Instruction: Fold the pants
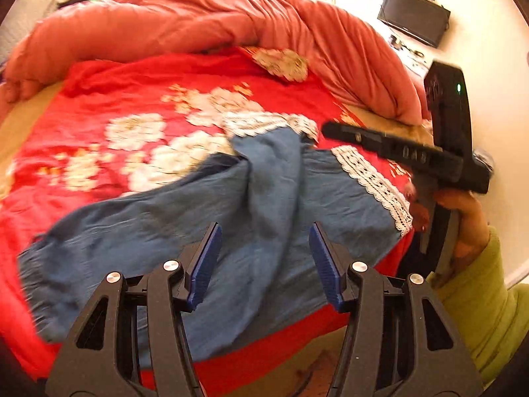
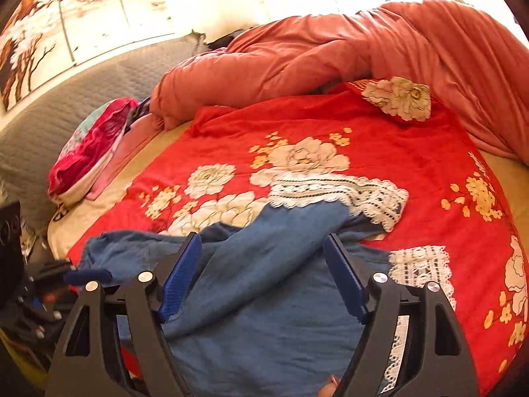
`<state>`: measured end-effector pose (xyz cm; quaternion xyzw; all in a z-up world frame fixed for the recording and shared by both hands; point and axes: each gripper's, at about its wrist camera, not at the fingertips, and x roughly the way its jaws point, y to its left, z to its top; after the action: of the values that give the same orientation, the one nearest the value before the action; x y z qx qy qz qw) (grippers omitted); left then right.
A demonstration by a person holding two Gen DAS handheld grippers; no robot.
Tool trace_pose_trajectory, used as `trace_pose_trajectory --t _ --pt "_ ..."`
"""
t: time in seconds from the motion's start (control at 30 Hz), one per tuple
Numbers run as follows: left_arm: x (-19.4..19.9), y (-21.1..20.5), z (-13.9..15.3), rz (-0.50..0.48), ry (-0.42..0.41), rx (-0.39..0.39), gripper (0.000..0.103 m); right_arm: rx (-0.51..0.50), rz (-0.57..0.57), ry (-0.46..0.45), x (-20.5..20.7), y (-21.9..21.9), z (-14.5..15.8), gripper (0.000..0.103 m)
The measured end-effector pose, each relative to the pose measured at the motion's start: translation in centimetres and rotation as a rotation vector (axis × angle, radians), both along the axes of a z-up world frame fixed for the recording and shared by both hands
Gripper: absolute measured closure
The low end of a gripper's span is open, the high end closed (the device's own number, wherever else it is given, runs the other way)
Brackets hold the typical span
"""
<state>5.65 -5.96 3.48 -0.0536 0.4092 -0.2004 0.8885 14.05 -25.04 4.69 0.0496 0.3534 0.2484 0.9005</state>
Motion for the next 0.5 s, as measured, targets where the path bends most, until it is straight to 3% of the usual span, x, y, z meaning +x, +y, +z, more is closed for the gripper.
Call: trace_pose_trajectory --t 0.23,0.37,0.43,0.5 --pt "3.3 -1.8 -2.6 -0.052 0.058 0.014 0.056 -0.035 -0.054 -0.011 3.3 -0.9 0.7 0.027" --pt "5.2 -2.3 -4.5 -0.046 0.102 0.006 0.056 -0.073 -0.027 0.054 6.8 0.5 -0.1 0.026" --pt "5.6 -2.5 -5.8 -0.046 0.129 -0.042 0.066 -0.086 0.002 0.108 8.4 1.9 -1.0 0.026" --pt "5.7 -2.9 -6.5 -0.052 0.126 -0.037 0.072 -0.117 0.019 0.154 9.8 3.4 -2.0 0.026"
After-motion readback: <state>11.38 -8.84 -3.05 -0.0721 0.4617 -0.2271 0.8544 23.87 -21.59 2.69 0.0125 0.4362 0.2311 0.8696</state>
